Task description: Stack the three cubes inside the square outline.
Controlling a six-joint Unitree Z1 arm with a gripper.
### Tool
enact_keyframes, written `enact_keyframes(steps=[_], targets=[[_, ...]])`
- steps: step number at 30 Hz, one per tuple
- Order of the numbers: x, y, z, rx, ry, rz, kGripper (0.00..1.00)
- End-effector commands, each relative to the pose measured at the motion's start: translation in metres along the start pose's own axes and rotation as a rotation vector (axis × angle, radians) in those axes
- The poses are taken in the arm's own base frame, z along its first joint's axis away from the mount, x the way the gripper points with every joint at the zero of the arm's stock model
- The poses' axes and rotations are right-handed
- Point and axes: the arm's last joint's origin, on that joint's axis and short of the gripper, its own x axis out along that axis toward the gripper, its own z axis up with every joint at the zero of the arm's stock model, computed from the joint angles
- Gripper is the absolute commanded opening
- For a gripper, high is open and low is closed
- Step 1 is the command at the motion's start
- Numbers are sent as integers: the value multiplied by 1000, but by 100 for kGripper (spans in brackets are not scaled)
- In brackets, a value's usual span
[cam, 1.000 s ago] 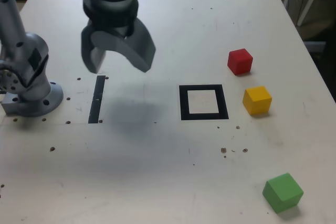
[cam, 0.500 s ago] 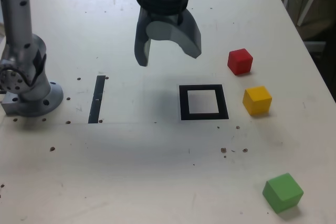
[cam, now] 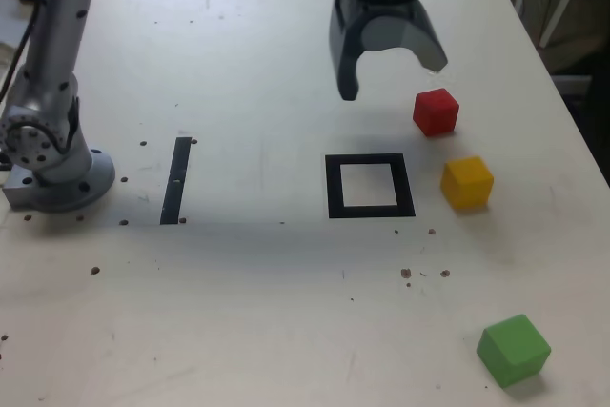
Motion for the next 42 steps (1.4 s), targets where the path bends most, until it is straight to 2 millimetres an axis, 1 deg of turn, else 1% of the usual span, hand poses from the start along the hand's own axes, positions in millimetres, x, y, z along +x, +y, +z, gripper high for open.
enact_keyframes(steps=[1, 9, 13, 20, 26, 30, 36, 42], targets=[[3, 3, 9, -17, 3, -6, 98], [12, 14, 35, -55, -3, -29, 98], [22, 20, 46, -79, 15, -38, 98], [38, 28, 60, -118, 53, -48, 96], [48, 30, 73, -122, 58, -46, 93], [53, 31, 79, -124, 58, -48, 91], [56, 32, 84, -127, 53, -51, 87], [59, 32, 87, -126, 57, -52, 80]])
